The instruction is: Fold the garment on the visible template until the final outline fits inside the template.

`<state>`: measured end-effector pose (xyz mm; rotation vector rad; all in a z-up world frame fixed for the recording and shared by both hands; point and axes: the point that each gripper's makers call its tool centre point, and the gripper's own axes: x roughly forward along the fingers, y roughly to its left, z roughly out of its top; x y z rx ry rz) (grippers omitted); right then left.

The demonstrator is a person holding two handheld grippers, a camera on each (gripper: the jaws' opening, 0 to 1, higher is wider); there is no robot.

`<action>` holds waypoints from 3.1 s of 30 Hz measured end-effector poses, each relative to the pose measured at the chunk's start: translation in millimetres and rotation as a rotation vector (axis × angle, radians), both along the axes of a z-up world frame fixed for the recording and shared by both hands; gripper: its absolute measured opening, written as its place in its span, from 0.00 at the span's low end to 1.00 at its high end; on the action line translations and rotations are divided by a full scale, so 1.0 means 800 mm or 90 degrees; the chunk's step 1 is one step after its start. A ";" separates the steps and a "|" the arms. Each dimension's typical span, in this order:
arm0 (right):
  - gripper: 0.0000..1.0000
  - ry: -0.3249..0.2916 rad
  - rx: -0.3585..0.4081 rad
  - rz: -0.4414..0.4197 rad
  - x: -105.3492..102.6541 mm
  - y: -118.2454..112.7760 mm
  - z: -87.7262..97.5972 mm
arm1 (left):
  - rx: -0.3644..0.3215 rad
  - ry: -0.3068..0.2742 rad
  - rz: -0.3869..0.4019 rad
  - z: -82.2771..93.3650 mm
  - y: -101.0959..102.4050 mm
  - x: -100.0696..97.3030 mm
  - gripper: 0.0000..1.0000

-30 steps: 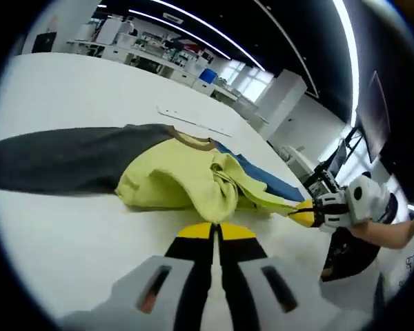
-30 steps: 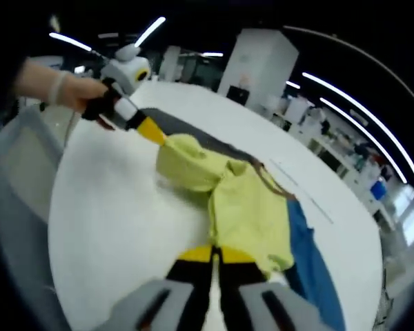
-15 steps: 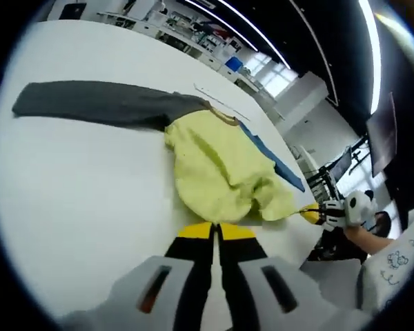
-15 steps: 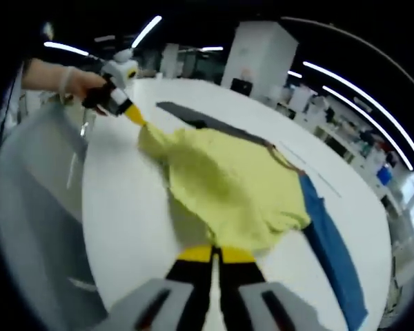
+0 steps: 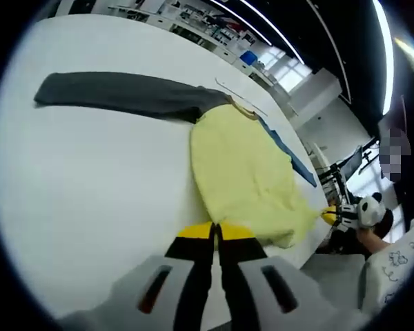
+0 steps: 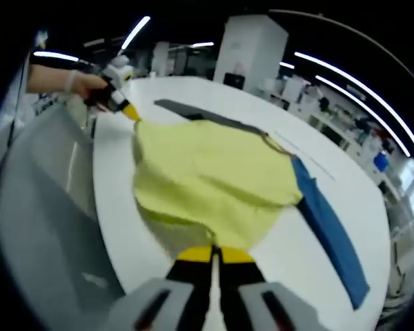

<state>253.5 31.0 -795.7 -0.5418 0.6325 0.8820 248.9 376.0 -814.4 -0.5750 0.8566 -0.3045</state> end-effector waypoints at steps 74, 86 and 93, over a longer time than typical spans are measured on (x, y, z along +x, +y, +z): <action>0.00 0.095 0.059 -0.073 -0.037 0.005 -0.026 | 0.093 -0.079 -0.173 -0.017 -0.017 -0.026 0.25; 0.00 0.100 0.060 -0.072 -0.041 0.008 -0.030 | 0.083 -0.091 -0.265 -0.019 -0.026 -0.038 0.13; 0.00 0.099 0.060 -0.071 -0.040 0.009 -0.030 | 0.059 -0.050 -0.223 -0.023 -0.016 -0.041 0.01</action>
